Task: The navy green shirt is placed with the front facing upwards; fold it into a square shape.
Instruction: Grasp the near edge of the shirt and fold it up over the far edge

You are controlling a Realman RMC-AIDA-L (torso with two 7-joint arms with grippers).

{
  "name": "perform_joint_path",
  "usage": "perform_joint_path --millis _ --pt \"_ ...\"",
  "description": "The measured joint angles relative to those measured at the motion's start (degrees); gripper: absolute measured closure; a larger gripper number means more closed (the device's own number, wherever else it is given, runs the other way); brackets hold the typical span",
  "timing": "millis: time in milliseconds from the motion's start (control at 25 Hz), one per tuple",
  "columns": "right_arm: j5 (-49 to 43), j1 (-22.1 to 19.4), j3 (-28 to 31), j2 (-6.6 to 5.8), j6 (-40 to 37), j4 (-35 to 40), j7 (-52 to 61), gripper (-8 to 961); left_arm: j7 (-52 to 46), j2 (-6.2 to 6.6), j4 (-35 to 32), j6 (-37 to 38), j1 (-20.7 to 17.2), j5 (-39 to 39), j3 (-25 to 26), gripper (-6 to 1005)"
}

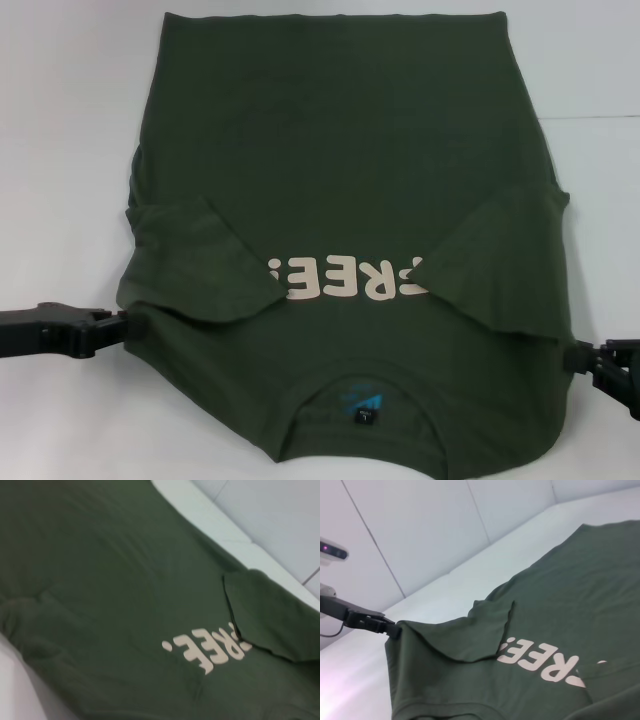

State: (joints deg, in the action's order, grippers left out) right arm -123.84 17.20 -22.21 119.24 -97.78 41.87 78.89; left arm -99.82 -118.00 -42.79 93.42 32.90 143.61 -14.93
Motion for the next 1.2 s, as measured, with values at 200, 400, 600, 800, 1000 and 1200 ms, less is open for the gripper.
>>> perform_joint_path --millis 200,400,600,800,1000,1200 --pt "0.01 -1.69 3.58 -0.36 -0.27 -2.43 -4.34 914 3.67 0.36 -0.10 1.34 -1.69 -0.75 1.53 928" --pt "0.04 -1.95 4.87 -0.92 -0.52 -4.34 -5.57 914 10.03 0.49 -0.15 4.28 -3.68 -0.85 5.79 937" --pt "0.09 -2.01 5.37 -0.88 -2.00 -5.22 -7.01 916 14.58 0.58 -0.42 6.44 -5.49 -0.82 7.34 946" --pt "0.07 -3.00 6.90 -0.52 -4.25 -5.39 -10.08 915 17.61 0.61 -0.52 8.24 -6.48 -0.46 8.17 949" --pt "-0.14 -4.10 7.11 -0.18 -5.14 -5.46 -10.83 914 19.66 0.83 -1.01 11.68 -7.32 -0.31 9.45 949" --pt "-0.24 -5.37 7.12 0.29 -5.34 -6.71 -13.44 914 22.38 0.66 -2.38 14.42 -9.19 -0.24 9.49 948"
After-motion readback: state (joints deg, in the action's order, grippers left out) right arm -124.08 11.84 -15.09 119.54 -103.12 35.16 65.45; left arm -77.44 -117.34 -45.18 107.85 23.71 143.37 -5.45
